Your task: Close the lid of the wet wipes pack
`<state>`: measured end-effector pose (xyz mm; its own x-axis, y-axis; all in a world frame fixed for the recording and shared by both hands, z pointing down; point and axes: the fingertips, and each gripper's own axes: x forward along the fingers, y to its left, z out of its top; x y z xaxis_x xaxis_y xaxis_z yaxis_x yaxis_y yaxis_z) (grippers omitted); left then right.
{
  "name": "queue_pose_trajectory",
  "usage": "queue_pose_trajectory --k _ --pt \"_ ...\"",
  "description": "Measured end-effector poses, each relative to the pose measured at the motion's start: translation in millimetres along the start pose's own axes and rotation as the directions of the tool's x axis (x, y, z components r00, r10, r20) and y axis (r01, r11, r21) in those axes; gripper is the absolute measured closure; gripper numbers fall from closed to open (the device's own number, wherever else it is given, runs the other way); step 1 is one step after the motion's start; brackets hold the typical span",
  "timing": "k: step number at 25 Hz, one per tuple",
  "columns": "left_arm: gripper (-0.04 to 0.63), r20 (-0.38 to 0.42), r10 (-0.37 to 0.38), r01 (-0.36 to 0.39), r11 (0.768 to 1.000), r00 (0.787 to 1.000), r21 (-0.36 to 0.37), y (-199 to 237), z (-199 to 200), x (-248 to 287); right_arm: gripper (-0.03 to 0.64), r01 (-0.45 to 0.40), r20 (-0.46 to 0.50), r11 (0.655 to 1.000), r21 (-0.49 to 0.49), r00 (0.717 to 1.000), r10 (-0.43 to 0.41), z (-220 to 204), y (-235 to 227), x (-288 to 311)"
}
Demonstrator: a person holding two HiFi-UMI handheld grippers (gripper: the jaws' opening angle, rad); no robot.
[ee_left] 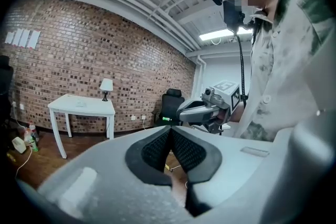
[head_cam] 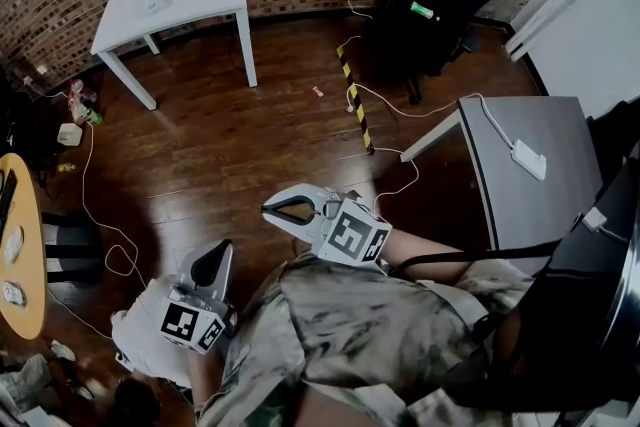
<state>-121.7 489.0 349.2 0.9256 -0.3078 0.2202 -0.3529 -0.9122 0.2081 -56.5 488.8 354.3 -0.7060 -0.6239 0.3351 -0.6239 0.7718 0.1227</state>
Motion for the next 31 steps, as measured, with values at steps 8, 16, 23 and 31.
queue_pose_trajectory --k 8,16,23,31 --pt "0.594 -0.015 -0.020 0.020 1.000 1.000 0.002 -8.0 -0.8 14.6 0.611 0.015 -0.013 1.000 -0.005 1.000 -0.015 -9.1 -0.8 -14.3" --pt "0.594 -0.026 -0.020 0.020 1.000 0.999 0.013 -8.4 10.1 45.4 0.611 0.024 -0.002 1.000 -0.006 1.000 -0.024 -15.2 -29.5 -27.3" --pt "0.594 -0.030 -0.006 0.007 1.000 1.000 0.030 -12.7 19.3 87.8 0.611 0.021 0.007 1.000 -0.008 1.000 -0.021 -31.8 -65.3 -47.4" --pt "0.594 -0.043 0.022 -0.020 0.999 0.999 0.037 -17.6 27.4 142.2 0.611 -0.003 0.012 1.000 -0.013 1.000 0.003 -56.4 -104.8 -78.1"
